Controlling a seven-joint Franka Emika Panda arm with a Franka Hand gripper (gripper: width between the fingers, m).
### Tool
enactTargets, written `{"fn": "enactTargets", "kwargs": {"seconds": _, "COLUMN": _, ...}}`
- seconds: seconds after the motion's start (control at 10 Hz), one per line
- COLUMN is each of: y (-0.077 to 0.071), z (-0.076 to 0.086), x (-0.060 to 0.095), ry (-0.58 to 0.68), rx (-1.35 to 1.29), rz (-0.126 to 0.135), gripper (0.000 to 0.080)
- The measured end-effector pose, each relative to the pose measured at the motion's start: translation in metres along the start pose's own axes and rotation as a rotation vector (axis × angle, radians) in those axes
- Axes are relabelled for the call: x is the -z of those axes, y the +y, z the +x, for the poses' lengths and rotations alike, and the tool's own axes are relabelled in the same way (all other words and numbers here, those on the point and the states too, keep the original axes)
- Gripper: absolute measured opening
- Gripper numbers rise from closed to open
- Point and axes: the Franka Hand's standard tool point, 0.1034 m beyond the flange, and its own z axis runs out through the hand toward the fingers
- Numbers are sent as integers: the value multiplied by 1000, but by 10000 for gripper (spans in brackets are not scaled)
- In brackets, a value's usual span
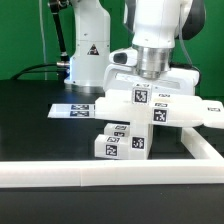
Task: Assemble chair
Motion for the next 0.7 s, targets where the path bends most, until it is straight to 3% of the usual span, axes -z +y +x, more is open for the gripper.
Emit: {"fn": "enactTargets", "kwargs": {"seconds": 0.7, "y": 1, "z": 2, "x": -3, "ry": 0, "rx": 12, "rz": -5, "gripper": 649}}
